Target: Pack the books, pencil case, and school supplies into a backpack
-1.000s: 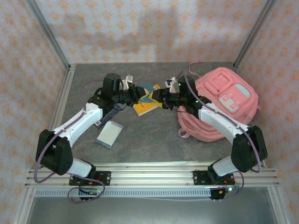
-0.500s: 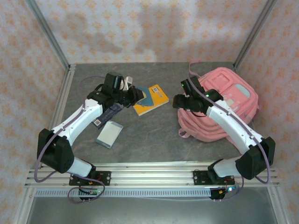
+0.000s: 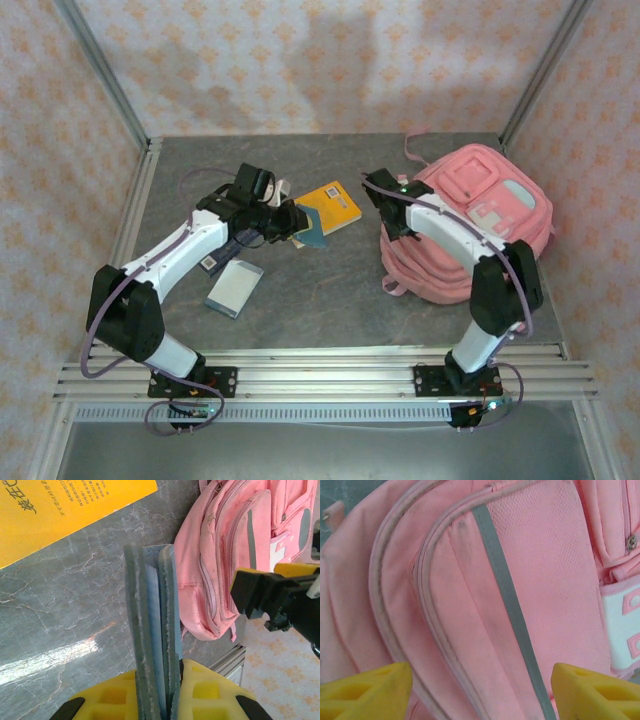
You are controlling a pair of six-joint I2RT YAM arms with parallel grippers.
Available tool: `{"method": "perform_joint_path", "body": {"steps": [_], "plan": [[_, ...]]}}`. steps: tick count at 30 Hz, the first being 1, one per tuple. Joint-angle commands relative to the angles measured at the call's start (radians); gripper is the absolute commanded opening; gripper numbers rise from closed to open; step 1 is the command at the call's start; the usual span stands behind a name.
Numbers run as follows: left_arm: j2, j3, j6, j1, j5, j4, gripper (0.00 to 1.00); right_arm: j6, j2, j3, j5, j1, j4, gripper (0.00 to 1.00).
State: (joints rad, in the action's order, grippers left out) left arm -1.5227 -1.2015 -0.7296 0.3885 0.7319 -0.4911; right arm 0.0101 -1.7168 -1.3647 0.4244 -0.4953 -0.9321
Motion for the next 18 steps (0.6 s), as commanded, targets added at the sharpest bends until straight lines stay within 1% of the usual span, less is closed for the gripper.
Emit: {"method": "perform_joint_path", "body": {"steps": [1, 4, 7, 10, 11, 12, 13, 14, 15, 18], "plan": [[-0.007, -0.006, 0.034, 0.004, 0.013, -0.021, 0.0, 0.016, -0.057, -0.042, 0.109, 0.035, 0.021, 0.71], [-0.007, 0.004, 0.036, 0.004, 0.017, -0.022, 0.0, 0.01, -0.09, -0.054, 0.099, 0.061, 0.022, 0.68], [-0.005, 0.015, 0.035, 0.004, 0.019, -0.02, 0.0, 0.0, -0.119, -0.048, 0.086, 0.087, 0.028, 0.69], [-0.003, 0.029, 0.029, 0.004, 0.024, -0.015, 0.0, -0.024, -0.18, -0.068, 0.01, 0.118, 0.013, 0.73], [-0.002, 0.031, 0.029, 0.004, 0.024, -0.015, 0.0, -0.03, -0.198, -0.077, -0.016, 0.122, 0.008, 0.73], [-0.001, 0.032, 0.03, 0.004, 0.024, -0.016, 0.0, -0.032, -0.215, -0.085, -0.066, 0.126, 0.004, 0.71], [-0.001, 0.033, 0.03, 0.003, 0.023, -0.019, 0.0, -0.036, -0.229, -0.093, -0.106, 0.127, 0.002, 0.67], [0.002, 0.033, 0.03, 0.004, 0.022, -0.02, 0.0, -0.042, -0.243, -0.102, -0.143, 0.126, -0.005, 0.6], [0.002, 0.035, 0.031, 0.004, 0.021, -0.021, 0.0, -0.047, -0.253, -0.109, -0.194, 0.128, -0.007, 0.51], [0.009, 0.037, 0.03, 0.004, 0.02, -0.021, 0.0, -0.049, -0.244, -0.112, -0.307, 0.132, 0.008, 0.28]]}}
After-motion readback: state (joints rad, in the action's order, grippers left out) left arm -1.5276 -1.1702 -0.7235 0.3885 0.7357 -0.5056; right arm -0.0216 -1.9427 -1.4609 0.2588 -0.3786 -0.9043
